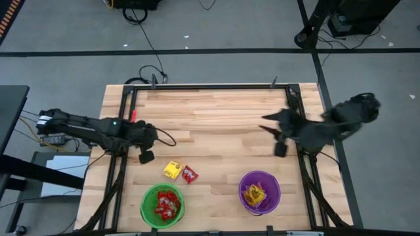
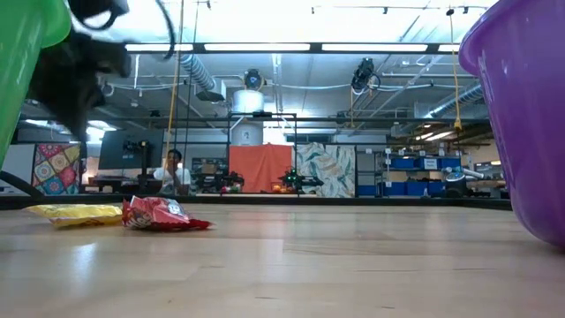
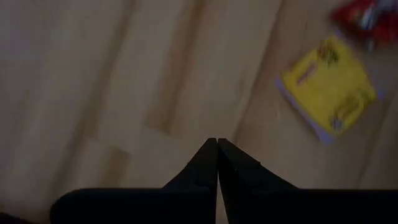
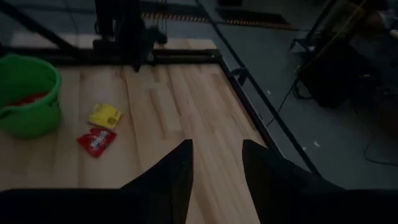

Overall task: Sort candy by brand, put in halloween buckets
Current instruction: Put the yellow candy into the purple bucket

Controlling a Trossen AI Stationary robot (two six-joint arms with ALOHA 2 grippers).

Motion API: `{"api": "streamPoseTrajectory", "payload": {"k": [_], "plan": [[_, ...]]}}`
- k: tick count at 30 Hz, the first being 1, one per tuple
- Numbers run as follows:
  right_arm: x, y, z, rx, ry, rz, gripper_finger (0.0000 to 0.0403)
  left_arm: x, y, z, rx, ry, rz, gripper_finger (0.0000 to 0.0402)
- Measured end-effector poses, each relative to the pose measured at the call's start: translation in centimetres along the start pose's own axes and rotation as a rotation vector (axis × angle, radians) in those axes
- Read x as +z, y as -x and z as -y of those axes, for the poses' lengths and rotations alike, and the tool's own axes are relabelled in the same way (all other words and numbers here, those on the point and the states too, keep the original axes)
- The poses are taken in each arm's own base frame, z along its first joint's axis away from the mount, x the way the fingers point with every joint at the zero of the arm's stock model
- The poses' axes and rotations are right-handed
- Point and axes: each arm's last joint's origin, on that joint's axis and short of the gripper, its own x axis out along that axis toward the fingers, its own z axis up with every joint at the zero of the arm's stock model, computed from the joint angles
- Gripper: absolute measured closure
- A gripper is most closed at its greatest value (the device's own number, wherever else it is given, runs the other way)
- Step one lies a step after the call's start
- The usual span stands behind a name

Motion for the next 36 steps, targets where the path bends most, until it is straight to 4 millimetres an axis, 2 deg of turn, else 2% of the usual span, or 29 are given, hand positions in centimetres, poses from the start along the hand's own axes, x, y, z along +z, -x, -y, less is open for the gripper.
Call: {"api": "streamPoseTrajectory", "payload": {"k": [2,5,12,16,20,26,31,36], "plan": [[-0.9,1.5,0.7,-0.002,-0.032,0.034,0.0253,-0.7,-0.8,0.0,-0.031,0.025,-0.054,0.0383],[-2.0,2.6,1.5,-0.009,-0.059,0.071,0.0253,-1.1,-1.4,0.0,-0.061,0.064,-0.084,0.0383],[-4.4,3.1,3.1,-0.043,-0.058,0.091,0.0253,-0.7,-2.9,0.7,-0.199,0.077,-0.017,0.0382],[-5.4,3.2,3.7,-0.048,-0.059,0.093,0.0253,-0.2,-3.9,1.3,-0.260,0.074,0.028,0.0367],[-5.9,3.3,4.3,-0.070,-0.063,0.108,0.0253,0.0,-5.0,1.6,-0.290,0.081,0.029,0.0320],[-6.4,3.5,4.8,-0.068,-0.053,0.117,0.0253,0.4,-6.6,1.5,-0.281,0.151,-0.048,0.0213],[-6.5,3.7,5.1,-0.071,-0.049,0.127,0.0253,1.8,-7.6,2.0,-0.428,0.200,-0.032,0.0132],[-6.5,3.7,5.2,-0.071,-0.046,0.128,0.0253,2.2,-8.9,2.4,-0.479,0.248,-0.088,0.0095]]}}
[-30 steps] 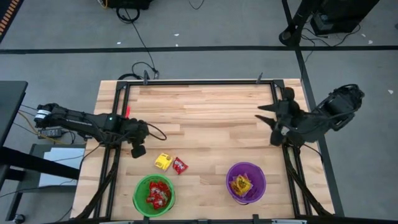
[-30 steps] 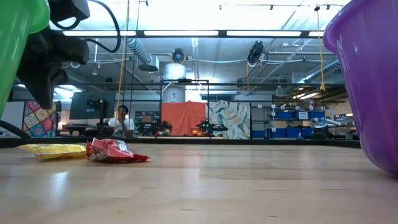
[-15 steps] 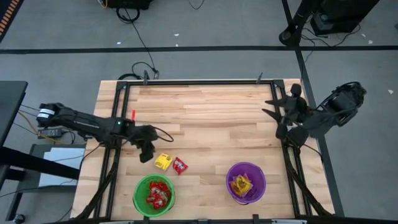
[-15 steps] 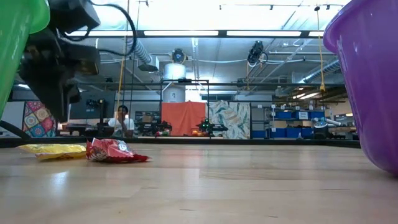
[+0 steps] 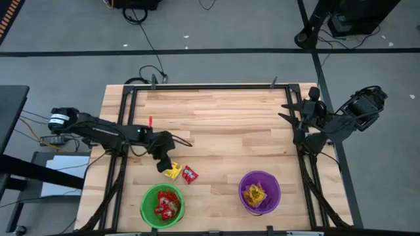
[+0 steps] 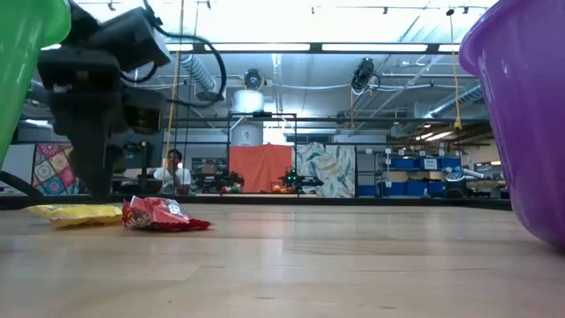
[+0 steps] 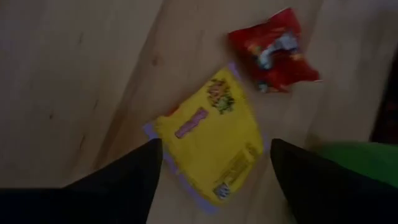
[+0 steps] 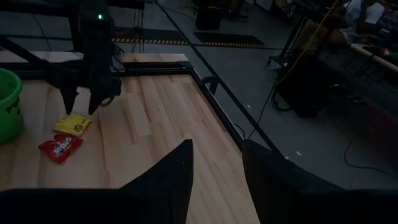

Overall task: Sort candy by brand, put in halloween buckets
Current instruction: Put the yellow candy into the purple bucket

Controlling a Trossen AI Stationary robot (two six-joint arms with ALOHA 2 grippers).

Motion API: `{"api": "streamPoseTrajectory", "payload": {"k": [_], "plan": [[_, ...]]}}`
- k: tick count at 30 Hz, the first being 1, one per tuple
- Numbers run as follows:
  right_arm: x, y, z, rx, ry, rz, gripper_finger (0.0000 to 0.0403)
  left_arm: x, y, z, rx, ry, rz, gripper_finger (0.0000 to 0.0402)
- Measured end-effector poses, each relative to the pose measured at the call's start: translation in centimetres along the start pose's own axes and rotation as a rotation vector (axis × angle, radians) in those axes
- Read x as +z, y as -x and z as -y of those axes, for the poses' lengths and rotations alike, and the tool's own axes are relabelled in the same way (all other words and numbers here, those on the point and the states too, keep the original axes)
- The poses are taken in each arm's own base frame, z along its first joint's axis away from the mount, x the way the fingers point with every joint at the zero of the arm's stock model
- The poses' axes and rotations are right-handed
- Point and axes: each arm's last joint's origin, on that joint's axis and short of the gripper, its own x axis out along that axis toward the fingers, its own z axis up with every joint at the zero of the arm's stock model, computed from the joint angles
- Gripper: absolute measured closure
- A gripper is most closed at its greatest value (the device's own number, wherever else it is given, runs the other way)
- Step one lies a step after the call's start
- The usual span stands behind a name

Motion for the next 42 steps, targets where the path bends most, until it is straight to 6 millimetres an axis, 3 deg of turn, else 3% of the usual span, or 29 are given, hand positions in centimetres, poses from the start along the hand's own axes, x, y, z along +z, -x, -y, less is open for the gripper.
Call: {"api": "streamPoseTrajectory", "payload": {"k": [10,18,27,37,42], "plan": [[0.2,0.0,-0.1,0.012,0.004,0.013,0.0253,1.3,-3.3,-0.4,-0.019,0.008,-0.008,0.0107],[0.7,0.0,-0.3,0.030,0.009,0.041,0.0253,1.6,-3.8,-0.6,0.039,0.037,0.042,0.0139],[1.3,0.1,-0.6,0.052,0.027,0.083,0.0253,1.9,-4.6,-1.2,0.151,0.024,0.111,0.0222],[1.7,0.1,-0.8,0.089,0.004,0.101,0.0253,2.3,-4.7,-1.4,0.209,-0.060,0.179,0.0385],[1.7,0.1,-0.8,0.094,0.003,0.101,0.0253,2.6,-4.8,-1.2,0.179,-0.110,0.204,0.0393]]}}
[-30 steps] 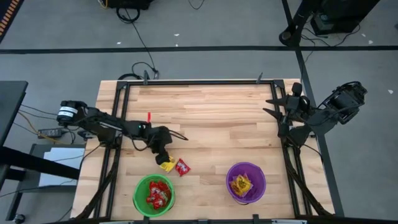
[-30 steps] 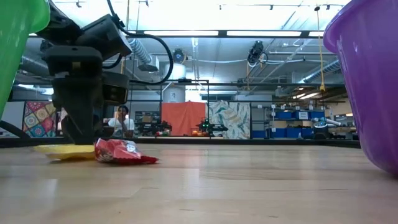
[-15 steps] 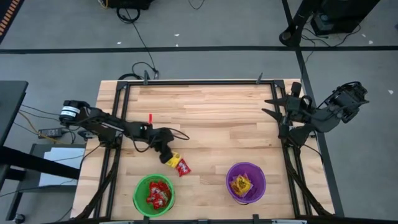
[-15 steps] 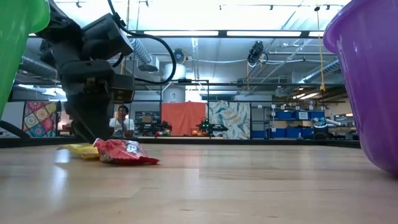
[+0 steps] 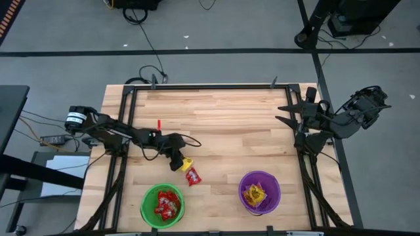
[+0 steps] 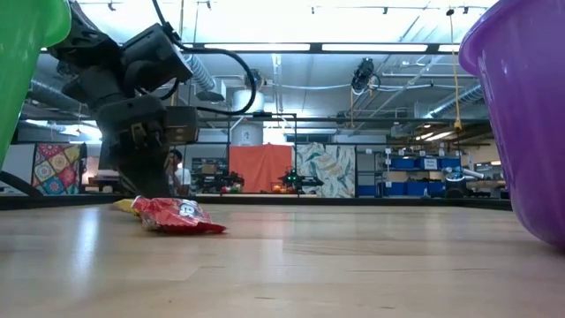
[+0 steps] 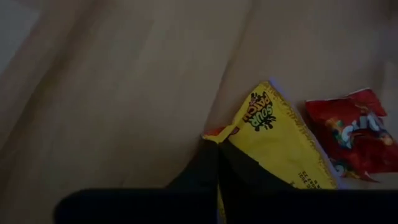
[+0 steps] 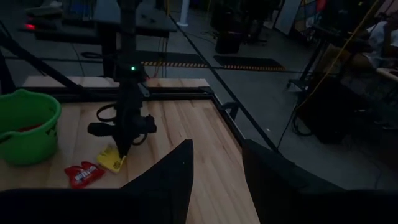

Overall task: Sort candy by brand, put in halloween buckets
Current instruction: Put the yellow candy into the purple bucket

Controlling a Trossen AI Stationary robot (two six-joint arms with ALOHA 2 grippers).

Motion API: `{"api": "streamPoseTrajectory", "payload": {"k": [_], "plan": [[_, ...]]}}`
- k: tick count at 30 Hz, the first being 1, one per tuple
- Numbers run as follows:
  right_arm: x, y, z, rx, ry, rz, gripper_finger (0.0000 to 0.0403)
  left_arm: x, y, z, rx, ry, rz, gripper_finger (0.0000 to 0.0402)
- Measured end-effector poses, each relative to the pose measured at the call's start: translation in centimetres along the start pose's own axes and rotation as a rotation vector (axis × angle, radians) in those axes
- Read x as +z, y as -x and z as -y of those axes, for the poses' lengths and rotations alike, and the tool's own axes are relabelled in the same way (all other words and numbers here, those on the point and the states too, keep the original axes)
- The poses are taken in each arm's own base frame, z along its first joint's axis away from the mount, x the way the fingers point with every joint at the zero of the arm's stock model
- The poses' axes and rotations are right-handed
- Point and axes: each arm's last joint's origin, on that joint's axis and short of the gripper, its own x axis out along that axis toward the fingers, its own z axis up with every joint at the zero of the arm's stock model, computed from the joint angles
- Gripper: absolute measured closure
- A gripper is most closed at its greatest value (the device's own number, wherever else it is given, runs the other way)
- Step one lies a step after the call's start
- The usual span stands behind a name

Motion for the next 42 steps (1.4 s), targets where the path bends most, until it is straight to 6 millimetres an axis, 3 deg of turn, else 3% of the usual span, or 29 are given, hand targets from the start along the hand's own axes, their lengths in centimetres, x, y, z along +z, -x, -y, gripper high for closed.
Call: {"api": "streamPoseTrajectory", "payload": {"k": [5,11,18,28,31,36,42], "plan": [[0.0,0.0,0.0,-0.001,0.003,0.000,0.0253,1.4,0.3,1.0,-0.081,-0.042,-0.008,0.0398],[0.0,0.0,0.0,0.001,0.001,-0.001,0.0253,5.3,1.8,3.8,-0.193,-0.154,0.083,0.0400],[0.0,-0.1,-0.2,0.013,-0.001,-0.008,0.0253,9.9,4.8,7.0,-0.214,-0.334,0.186,0.0400],[0.0,-0.5,-0.8,0.009,0.020,-0.018,0.0253,14.4,9.0,11.2,-0.529,-0.509,0.500,0.0401],[0.0,-0.6,-0.8,0.007,0.023,-0.019,0.0253,15.2,8.5,11.7,-0.569,-0.517,0.547,0.0401],[0.1,-0.6,-0.9,0.006,0.030,-0.011,0.0253,16.6,5.3,12.6,-0.636,-0.539,0.509,0.0401],[0.2,-0.8,-1.2,0.016,0.041,-0.009,0.0253,19.2,2.8,15.0,-1.061,-0.661,0.470,0.0401]]}}
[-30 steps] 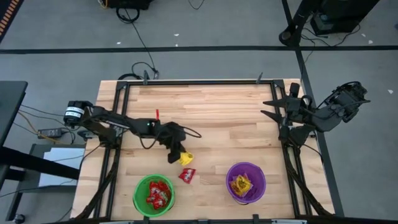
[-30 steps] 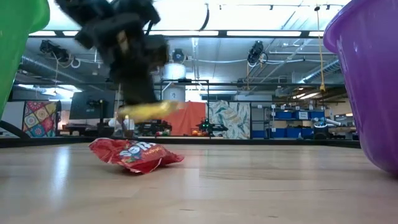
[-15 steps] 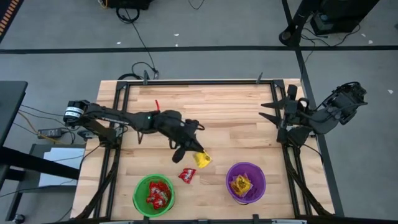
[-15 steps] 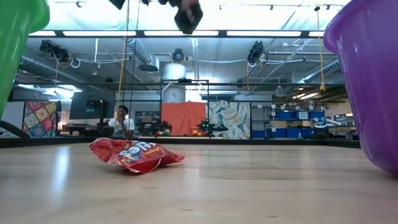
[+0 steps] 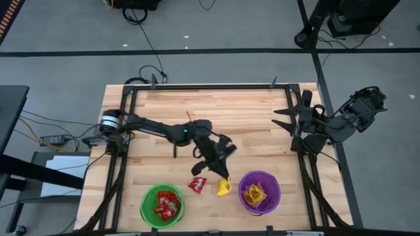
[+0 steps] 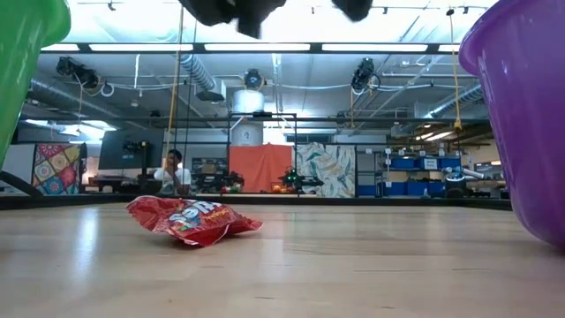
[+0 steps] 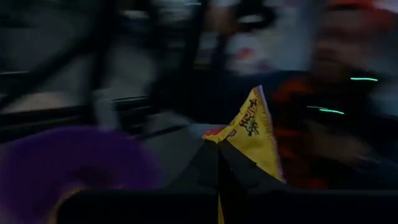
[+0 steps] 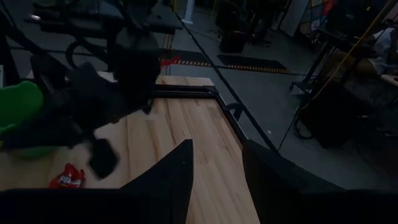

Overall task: Sort candy by brand, put in halloween buckets
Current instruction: Put the yellow candy into the purple bucket

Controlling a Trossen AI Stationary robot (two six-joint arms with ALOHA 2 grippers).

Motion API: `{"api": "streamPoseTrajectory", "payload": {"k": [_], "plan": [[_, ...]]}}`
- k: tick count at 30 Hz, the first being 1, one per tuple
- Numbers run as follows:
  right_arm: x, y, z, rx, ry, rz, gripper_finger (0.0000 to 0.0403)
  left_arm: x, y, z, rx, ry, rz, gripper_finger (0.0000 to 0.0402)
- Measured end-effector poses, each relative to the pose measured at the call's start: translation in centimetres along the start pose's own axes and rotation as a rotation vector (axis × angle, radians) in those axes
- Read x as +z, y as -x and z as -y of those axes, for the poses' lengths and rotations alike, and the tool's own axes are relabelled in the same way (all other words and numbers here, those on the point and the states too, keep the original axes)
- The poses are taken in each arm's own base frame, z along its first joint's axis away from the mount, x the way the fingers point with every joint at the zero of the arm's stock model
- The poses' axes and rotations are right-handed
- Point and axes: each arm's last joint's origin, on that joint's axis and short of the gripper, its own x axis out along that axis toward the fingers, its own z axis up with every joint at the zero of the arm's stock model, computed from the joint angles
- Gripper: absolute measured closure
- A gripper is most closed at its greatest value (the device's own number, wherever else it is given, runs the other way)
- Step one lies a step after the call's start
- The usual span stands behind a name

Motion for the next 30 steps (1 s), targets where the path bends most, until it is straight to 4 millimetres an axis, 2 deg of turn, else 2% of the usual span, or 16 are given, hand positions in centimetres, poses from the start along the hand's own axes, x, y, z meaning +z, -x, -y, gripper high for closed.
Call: {"api": "streamPoseTrajectory", "payload": {"k": [4,7,17,21,30], "plan": [[0.0,0.0,-0.1,0.024,0.003,-0.006,0.0253,0.2,-1.2,-1.5,-0.252,-0.036,-0.010,0.0401],[0.0,-0.1,-0.3,0.043,0.008,-0.014,0.0253,-0.1,-2.2,-3.1,-0.330,-0.024,-0.023,0.0401],[-0.1,-0.4,-0.7,0.071,0.028,-0.031,0.0253,0.2,-5.7,-9.2,-0.397,-0.012,-0.034,0.0401],[-0.1,-0.3,-0.7,0.075,0.029,-0.033,0.0253,0.7,-6.8,-10.6,-0.418,-0.045,-0.022,0.0401],[-0.1,-0.3,-0.7,0.076,0.047,-0.032,0.0253,-0.2,-8.5,-13.1,-0.394,-0.055,0.015,0.0401]]}}
